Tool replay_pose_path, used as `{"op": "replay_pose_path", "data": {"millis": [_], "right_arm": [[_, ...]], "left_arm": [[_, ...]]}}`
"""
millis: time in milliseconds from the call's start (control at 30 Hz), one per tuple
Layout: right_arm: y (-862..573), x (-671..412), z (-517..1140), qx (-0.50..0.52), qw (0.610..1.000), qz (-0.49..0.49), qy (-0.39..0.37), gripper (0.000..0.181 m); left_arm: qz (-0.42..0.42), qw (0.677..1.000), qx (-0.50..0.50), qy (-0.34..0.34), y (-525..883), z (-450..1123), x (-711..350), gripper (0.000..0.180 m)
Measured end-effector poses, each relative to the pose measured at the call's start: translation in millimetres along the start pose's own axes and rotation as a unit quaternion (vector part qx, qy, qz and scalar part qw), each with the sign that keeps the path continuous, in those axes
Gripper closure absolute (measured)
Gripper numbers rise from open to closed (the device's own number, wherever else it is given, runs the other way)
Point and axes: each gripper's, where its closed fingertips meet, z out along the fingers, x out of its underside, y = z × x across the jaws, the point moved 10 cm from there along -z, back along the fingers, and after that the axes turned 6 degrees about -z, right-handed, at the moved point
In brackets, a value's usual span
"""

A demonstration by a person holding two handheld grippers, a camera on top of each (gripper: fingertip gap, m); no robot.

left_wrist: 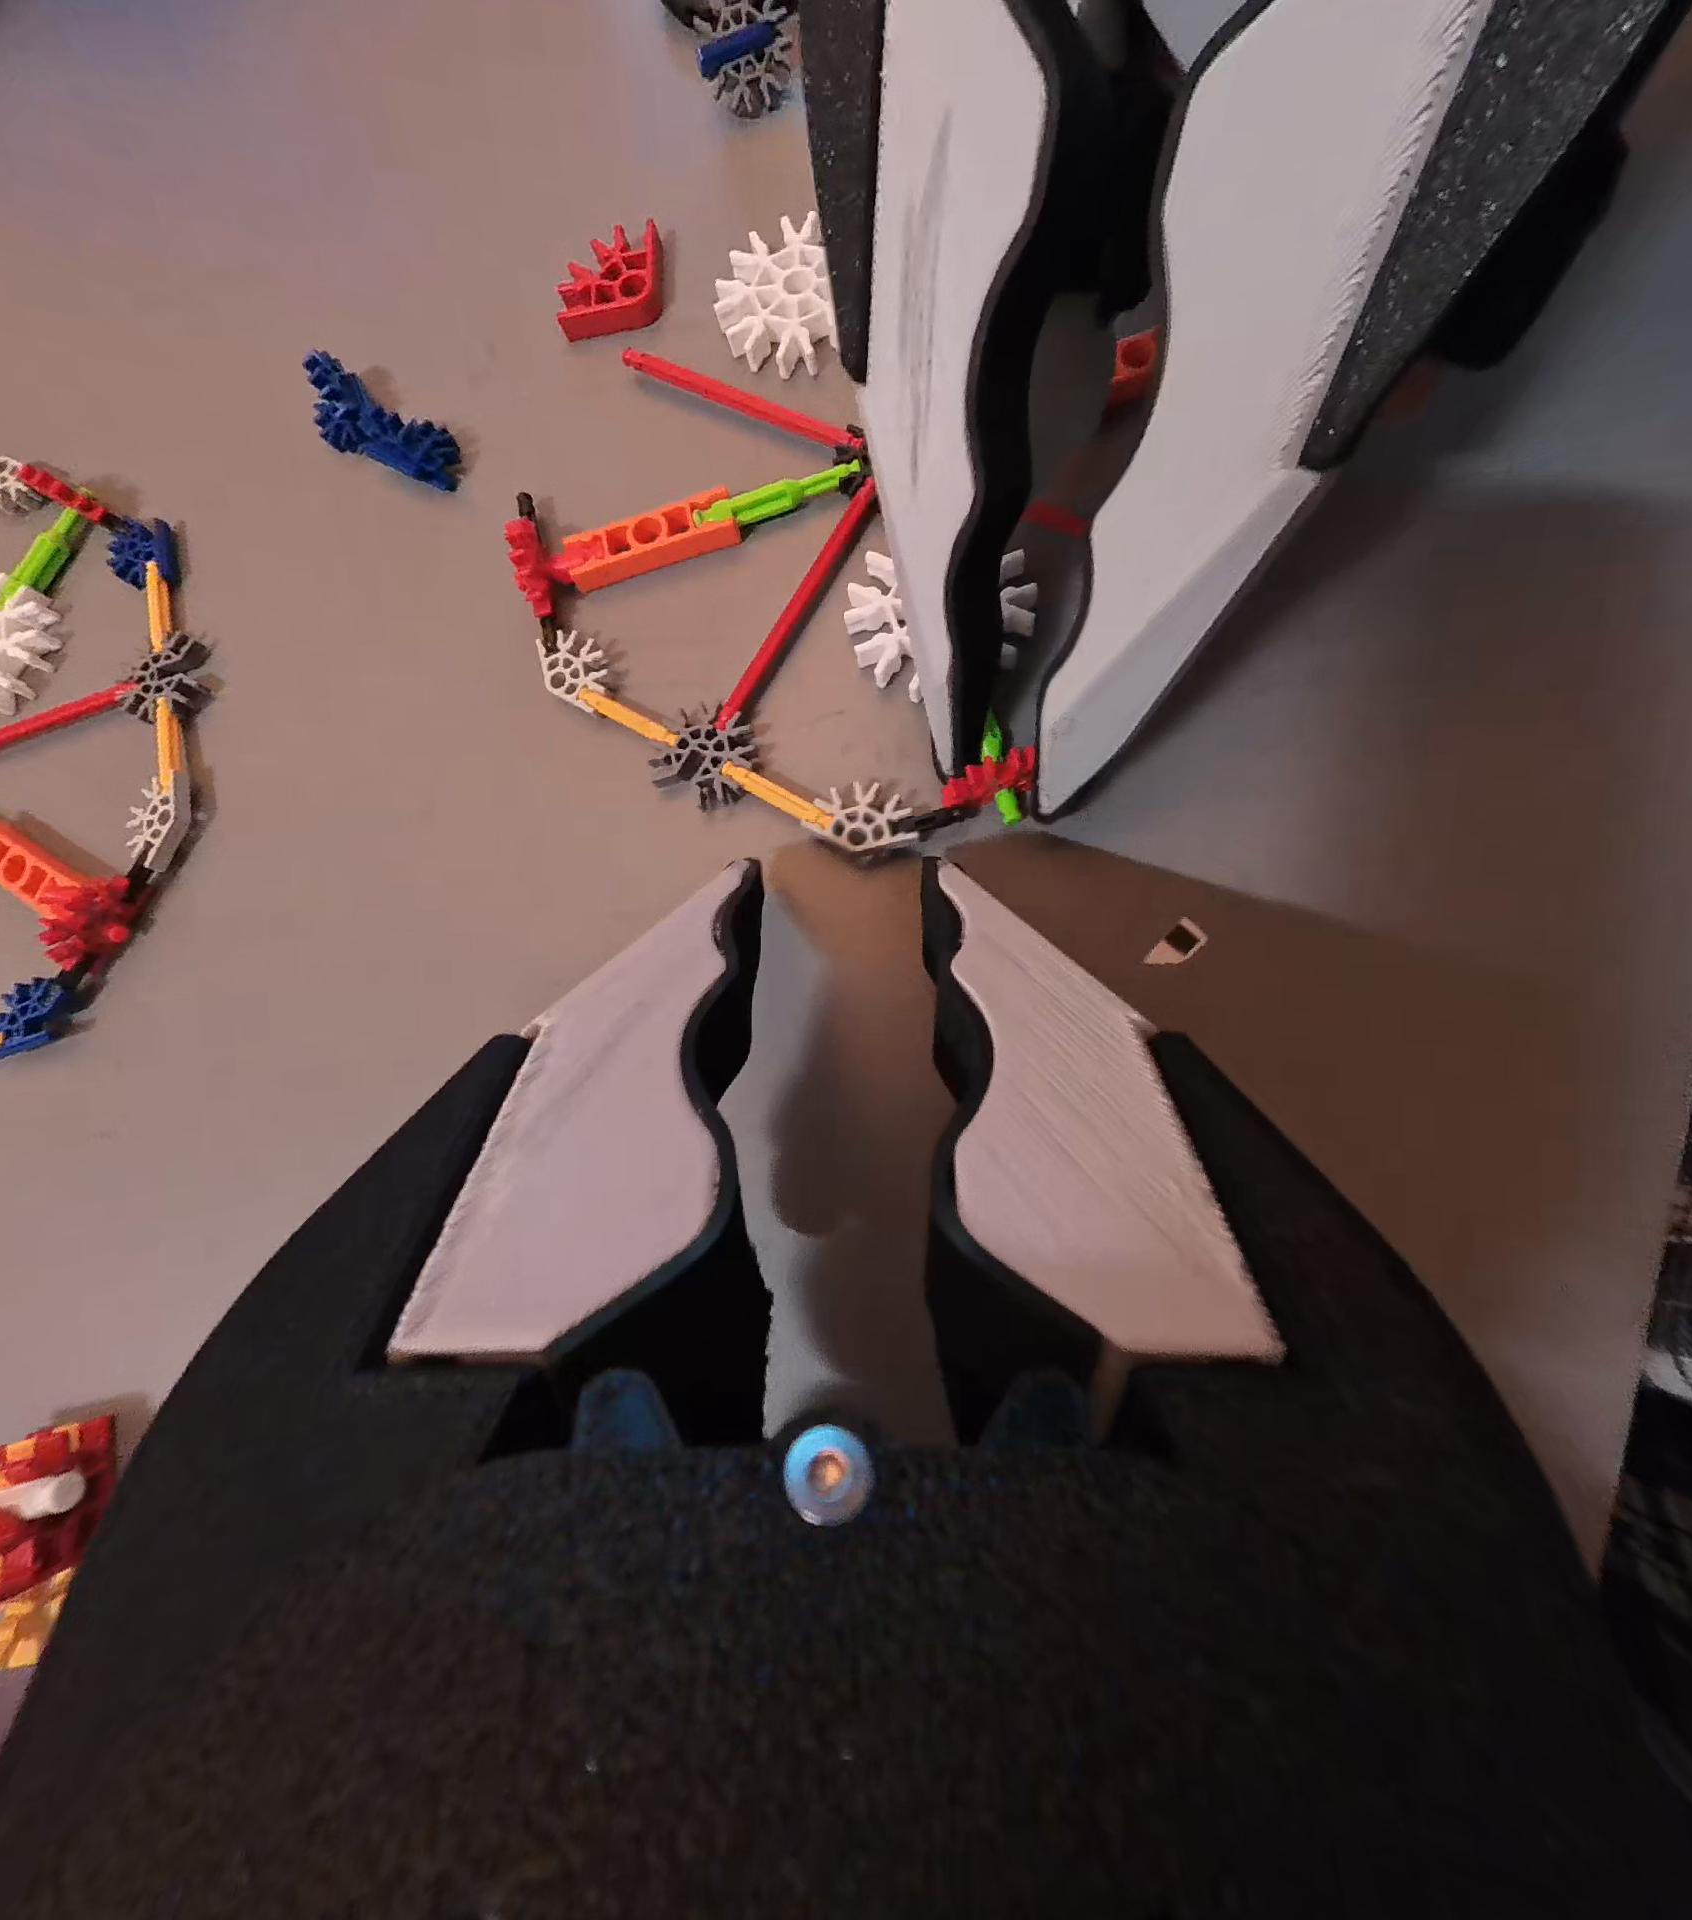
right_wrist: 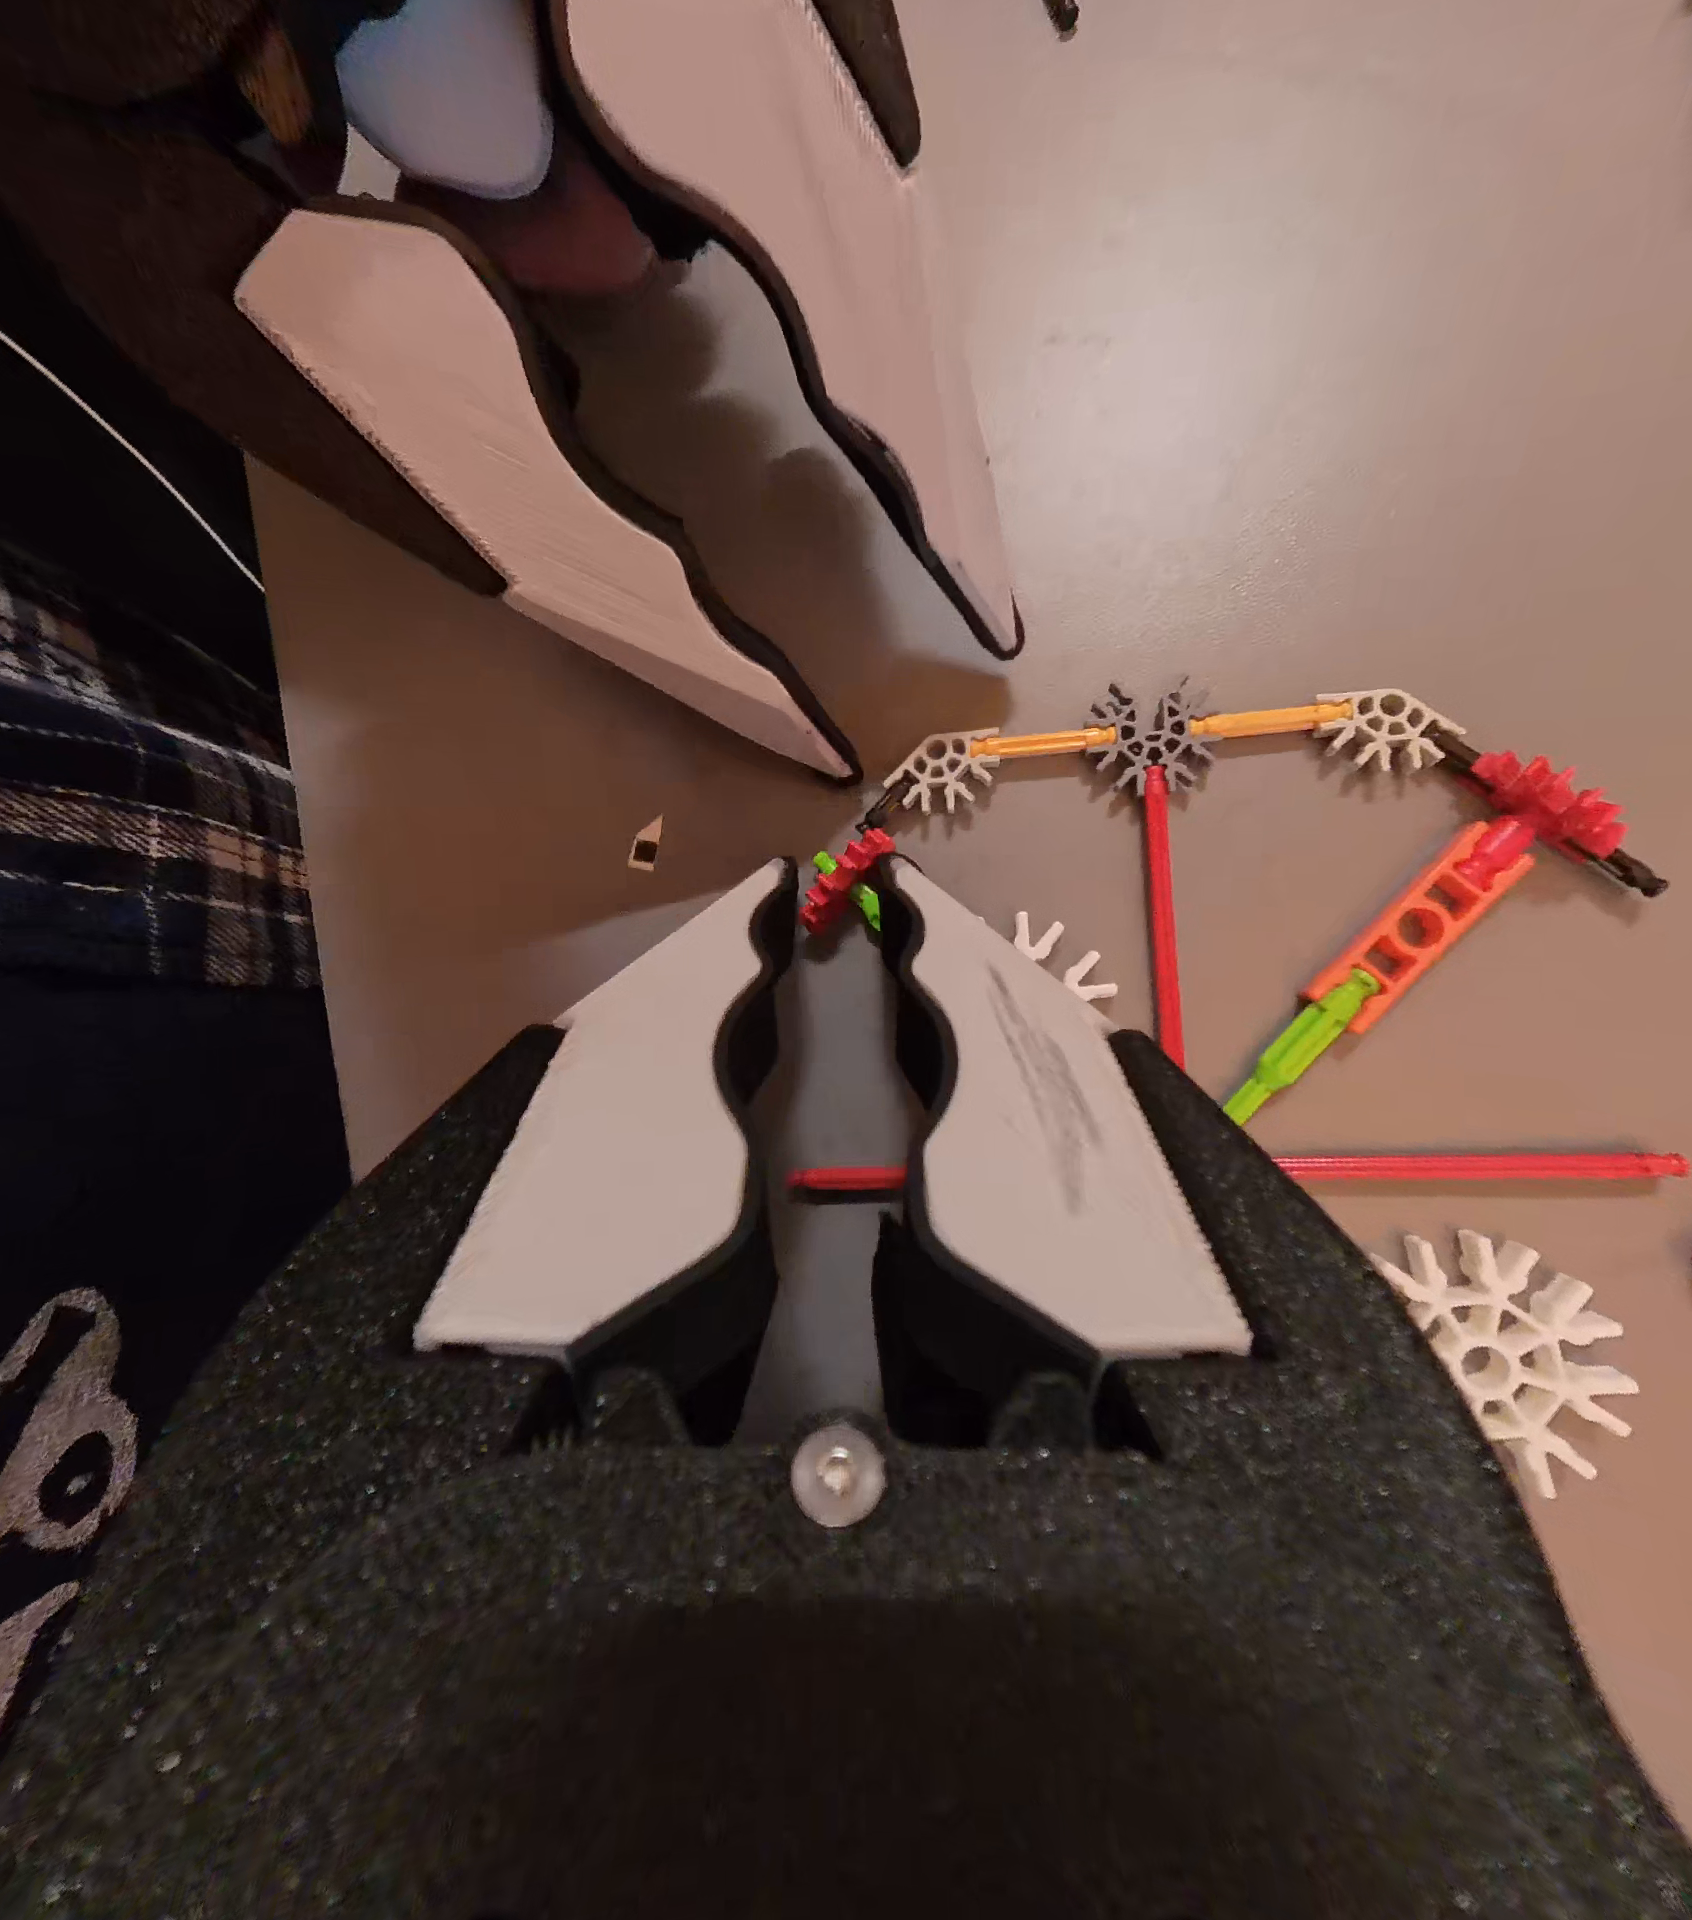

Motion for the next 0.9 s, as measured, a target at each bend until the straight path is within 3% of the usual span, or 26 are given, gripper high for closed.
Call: {"op": "replay_pose_path", "data": {"millis": [567, 900], "right_arm": [[1, 4, 0, 0.010, 1.000, -0.002, -0.019, 0.170], [0, 6, 1, 0.005, 0.999, 0.005, -0.034, 0.170]], "left_arm": [[0.035, 0.999, 0.027, -0.006, -2, 6, -3, 0.172], [0.049, 0.999, -0.001, -0.017, -9, 6, -1, 0.174]]}}
